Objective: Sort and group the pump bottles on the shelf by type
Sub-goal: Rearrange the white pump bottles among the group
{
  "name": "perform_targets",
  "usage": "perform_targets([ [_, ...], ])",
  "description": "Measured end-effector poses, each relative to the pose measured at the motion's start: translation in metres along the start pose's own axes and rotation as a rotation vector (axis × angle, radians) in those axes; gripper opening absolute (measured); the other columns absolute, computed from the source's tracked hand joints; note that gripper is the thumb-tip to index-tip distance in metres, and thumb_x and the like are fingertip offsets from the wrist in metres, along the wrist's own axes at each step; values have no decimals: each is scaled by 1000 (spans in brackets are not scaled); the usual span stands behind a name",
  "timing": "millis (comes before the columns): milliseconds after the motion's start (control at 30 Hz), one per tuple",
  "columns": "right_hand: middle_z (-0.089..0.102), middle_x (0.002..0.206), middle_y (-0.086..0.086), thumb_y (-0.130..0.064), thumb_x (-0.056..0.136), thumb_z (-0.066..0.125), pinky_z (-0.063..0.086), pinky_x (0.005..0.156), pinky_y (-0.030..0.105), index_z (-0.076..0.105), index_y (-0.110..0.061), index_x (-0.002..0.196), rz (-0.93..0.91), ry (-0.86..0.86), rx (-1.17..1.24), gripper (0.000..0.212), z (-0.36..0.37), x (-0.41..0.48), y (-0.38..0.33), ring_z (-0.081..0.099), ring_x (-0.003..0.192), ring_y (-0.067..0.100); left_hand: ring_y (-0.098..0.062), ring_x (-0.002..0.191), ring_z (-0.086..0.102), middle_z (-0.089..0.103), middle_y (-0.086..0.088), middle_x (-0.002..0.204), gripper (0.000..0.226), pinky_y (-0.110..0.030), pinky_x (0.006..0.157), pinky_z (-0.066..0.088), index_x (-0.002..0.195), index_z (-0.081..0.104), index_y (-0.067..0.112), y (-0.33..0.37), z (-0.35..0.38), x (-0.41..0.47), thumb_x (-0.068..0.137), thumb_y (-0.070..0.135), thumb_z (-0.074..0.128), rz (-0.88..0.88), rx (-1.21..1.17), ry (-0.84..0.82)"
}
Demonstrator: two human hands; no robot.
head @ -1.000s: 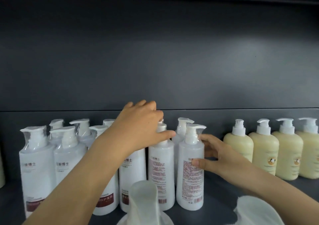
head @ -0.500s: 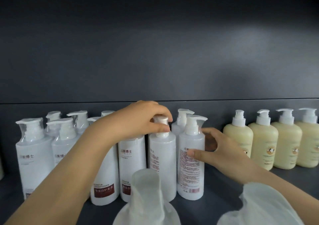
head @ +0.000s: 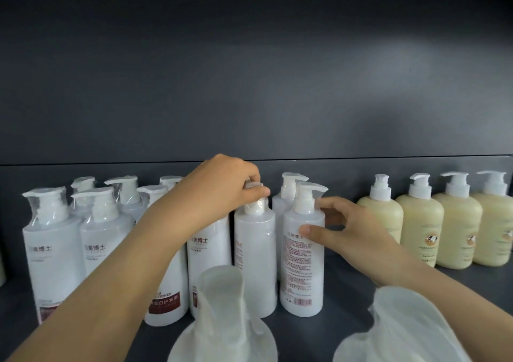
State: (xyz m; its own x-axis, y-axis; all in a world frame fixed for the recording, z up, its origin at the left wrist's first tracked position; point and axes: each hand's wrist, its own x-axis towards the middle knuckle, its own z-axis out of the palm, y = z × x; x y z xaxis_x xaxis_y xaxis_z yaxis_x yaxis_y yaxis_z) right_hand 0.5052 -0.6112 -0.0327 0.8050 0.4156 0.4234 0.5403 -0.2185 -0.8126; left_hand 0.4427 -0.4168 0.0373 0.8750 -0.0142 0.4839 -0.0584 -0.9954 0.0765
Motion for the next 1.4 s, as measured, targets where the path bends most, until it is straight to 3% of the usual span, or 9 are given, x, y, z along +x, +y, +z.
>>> perform_targets([
  [100,61,102,-4,-31,63,83,53,80,29,52,-33,87,32,104,-75,39,7,1,-2,61,89,8,-8,97,60,68,11,105,25,-23,82,46,111,65,30,-4,-3,-1,89,38,54,35,-79,-93],
  [200,59,103,-4,-37,62,81,52,78,24,51,-37,86,20,80,-97,39,7,2,0,59,89,7,2,106,56,63,20,117,31,-6,76,37,121,59,37,-5,-8,-4,91,30,53,57,-150,-140],
  [300,64,102,-12,-23,77,73,51,79,13,57,-39,88,-7,-86,4,24,0,1,0,62,92,0,1,104,56,63,19,113,30,-11,79,41,117,60,36,-2,-9,-5,88,34,54,27,-195,-124],
  [467,73,102,-9,-11,79,71,53,90,26,64,-32,99,-7,-201,94,29,-10,1,0,67,98,4,-10,92,59,67,9,101,33,-31,84,49,101,64,21,1,-6,-4,82,48,60,-33,-99,-126],
  [667,62,103,-5,-28,62,84,51,78,23,53,-29,97,65,53,-51,47,4,6,3,61,91,9,-15,90,61,69,4,97,26,-38,85,49,100,64,21,0,-4,-2,84,40,61,-2,-115,-144],
  [833,63,114,4,-53,58,76,55,85,30,63,-27,109,50,-95,-74,59,6,7,7,66,95,13,-15,88,61,68,5,93,25,-36,81,50,105,64,25,-1,-3,-3,86,41,59,13,-103,-147],
  [967,72,108,-6,-13,84,65,54,88,24,63,-26,112,96,-314,185,30,-16,4,7,67,101,7,-12,87,61,67,8,91,31,-36,82,50,102,63,25,0,-6,-4,82,49,59,1,-59,-184],
  [1267,65,91,-11,-21,73,77,50,65,7,54,-36,87,14,-30,87,31,7,0,-1,63,80,1,-15,88,61,65,5,94,36,-41,83,49,101,56,18,-2,-5,-2,78,44,67,32,-14,-261],
  [1400,65,95,-4,-33,72,76,51,74,19,53,-34,82,-23,49,-15,25,17,-3,2,62,90,14,-16,87,61,65,4,91,37,-41,82,49,102,56,19,-2,-4,-2,78,44,67,22,-17,-252],
])
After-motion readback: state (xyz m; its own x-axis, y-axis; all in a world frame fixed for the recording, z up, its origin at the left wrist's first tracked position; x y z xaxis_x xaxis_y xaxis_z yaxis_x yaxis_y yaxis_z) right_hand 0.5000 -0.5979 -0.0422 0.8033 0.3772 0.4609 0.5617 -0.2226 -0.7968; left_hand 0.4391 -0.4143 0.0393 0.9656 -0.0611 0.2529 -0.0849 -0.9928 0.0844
